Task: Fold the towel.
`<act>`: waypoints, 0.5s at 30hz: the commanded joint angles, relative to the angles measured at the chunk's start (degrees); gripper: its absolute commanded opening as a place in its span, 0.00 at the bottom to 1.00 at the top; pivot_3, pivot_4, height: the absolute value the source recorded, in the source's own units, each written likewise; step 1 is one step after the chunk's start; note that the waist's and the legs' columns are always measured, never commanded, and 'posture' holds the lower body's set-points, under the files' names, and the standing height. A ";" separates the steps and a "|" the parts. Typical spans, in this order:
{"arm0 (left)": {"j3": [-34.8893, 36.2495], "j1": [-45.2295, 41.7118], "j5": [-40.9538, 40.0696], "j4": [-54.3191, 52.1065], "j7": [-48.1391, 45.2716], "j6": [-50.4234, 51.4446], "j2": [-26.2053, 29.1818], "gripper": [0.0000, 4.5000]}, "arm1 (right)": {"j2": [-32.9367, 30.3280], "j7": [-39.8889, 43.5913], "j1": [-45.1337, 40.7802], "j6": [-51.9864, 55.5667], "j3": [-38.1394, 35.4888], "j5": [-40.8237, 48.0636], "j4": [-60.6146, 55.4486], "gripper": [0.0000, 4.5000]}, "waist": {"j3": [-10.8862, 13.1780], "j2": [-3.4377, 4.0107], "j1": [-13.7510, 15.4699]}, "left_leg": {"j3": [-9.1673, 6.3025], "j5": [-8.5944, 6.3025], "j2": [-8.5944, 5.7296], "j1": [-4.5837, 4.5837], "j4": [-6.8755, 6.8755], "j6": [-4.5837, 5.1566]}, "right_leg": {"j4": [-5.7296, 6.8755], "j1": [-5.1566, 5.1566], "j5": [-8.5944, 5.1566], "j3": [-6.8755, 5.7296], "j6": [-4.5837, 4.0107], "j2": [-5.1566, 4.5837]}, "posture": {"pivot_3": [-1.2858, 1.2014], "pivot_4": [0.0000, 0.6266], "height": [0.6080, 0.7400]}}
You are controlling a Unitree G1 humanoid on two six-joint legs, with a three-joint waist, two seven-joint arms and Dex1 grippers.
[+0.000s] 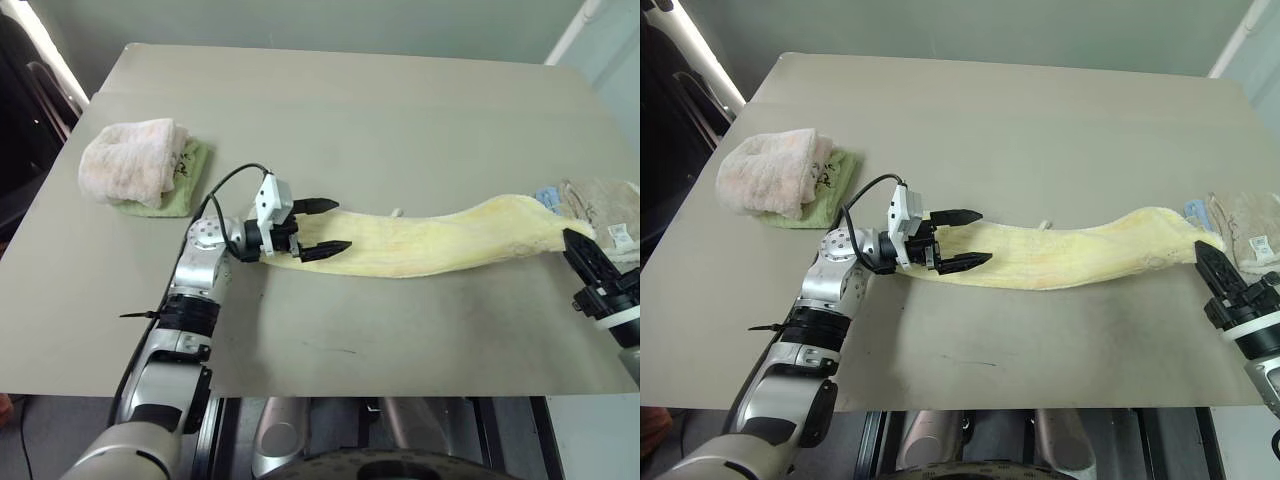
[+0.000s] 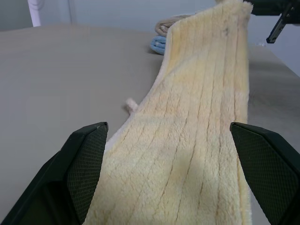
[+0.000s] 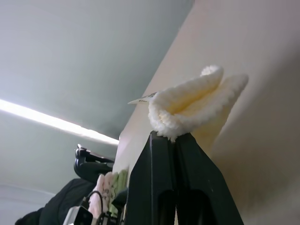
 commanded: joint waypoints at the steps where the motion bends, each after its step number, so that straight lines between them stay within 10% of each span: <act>1: 0.85 -0.95 0.32 0.53 -0.06 -2.24 -0.05 1.00 | -1.75 0.73 0.64 -0.46 -1.68 1.28 -0.86 0.01 | 0.00 0.00 0.00 | 0.00 0.00 0.00 0.00 0.00 0.00 | 0.00 0.00 0.00 0.00 0.00 0.00 | 0.52 0.24 0.68; 15: 2.61 -1.88 0.14 5.34 -1.25 -5.88 0.52 1.00 | -13.38 1.13 -8.94 4.44 14.24 -2.26 -9.67 0.01 | -0.02 0.07 0.01 | 0.04 0.02 0.00 0.02 0.02 0.03 | 0.00 0.00 0.12 -0.01 0.10 0.01 | 0.52 0.24 0.68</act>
